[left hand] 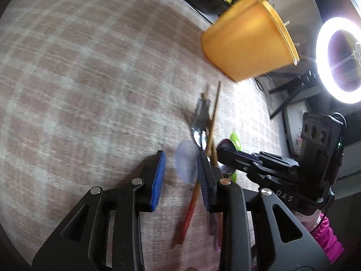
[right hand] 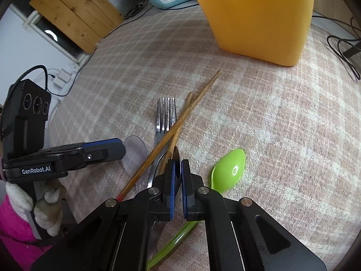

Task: Organize utensils
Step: 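Reopen the left tool and close it on the clear plastic spoon while the right tool holds its chopstick, then lift the clear spoon in the left tool over the yellow bin while the right tool carries its chopstick there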

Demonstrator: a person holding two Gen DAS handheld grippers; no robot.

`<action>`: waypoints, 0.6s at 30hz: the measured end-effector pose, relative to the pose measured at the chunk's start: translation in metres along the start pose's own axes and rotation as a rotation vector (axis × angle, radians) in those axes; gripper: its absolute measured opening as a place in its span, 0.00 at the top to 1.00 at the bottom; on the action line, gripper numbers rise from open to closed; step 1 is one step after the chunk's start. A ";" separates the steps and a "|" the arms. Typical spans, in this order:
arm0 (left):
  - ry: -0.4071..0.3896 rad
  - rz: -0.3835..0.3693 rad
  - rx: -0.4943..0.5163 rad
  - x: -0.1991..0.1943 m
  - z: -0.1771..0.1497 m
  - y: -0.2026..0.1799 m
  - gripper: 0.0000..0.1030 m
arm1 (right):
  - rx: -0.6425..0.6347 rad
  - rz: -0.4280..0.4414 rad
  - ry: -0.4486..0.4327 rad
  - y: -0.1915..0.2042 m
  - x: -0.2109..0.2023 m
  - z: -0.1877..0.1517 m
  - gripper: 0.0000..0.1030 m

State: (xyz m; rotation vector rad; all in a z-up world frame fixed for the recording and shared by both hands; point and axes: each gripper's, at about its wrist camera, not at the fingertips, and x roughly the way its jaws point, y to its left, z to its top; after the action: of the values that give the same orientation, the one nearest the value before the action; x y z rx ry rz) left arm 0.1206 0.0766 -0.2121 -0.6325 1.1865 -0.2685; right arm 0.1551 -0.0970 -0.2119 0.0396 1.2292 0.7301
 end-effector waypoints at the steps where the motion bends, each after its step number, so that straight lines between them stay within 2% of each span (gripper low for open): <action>1: 0.006 -0.005 0.002 0.002 0.000 -0.002 0.82 | 0.000 -0.002 -0.001 0.000 0.000 0.000 0.96; 2: 0.010 0.005 0.004 0.005 0.000 -0.004 0.92 | 0.000 -0.004 -0.003 -0.001 -0.001 -0.001 0.96; 6: 0.002 0.030 0.033 0.009 -0.002 -0.014 0.98 | 0.007 -0.011 -0.007 0.001 -0.001 -0.002 0.96; 13: -0.026 0.062 0.075 0.002 0.000 -0.020 0.99 | 0.023 -0.011 -0.027 -0.002 -0.006 -0.002 0.98; 18: -0.087 0.092 0.089 -0.021 0.006 -0.015 0.99 | 0.043 -0.006 -0.080 -0.007 -0.027 -0.002 0.98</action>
State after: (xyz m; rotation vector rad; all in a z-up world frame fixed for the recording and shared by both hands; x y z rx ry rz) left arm 0.1199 0.0774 -0.1856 -0.5061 1.1103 -0.2126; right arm 0.1533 -0.1169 -0.1930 0.0994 1.1681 0.6909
